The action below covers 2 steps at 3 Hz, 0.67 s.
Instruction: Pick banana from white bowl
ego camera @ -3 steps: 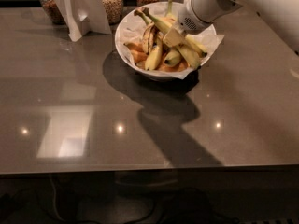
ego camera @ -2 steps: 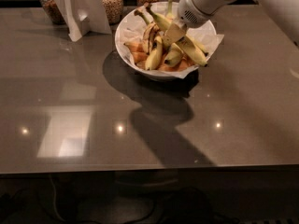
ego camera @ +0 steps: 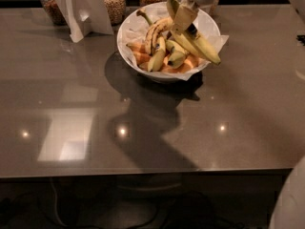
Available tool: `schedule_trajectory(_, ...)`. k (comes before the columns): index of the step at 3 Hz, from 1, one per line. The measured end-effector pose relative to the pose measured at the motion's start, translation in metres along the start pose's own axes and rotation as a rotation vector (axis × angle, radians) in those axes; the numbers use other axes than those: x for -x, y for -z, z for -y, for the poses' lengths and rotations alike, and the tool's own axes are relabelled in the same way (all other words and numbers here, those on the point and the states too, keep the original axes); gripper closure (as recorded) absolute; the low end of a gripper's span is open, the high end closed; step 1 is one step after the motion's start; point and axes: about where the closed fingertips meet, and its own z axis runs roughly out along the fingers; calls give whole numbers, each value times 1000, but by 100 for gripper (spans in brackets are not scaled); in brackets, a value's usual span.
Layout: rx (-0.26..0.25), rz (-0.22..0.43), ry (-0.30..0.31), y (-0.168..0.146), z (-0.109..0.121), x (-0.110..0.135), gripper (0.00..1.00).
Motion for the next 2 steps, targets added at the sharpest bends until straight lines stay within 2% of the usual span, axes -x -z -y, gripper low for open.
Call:
schedule_trajectory(1,30,-63,55,23,-6,-5,100)
schedule_trajectory(2,49,-86,93,49,-13,-18,100)
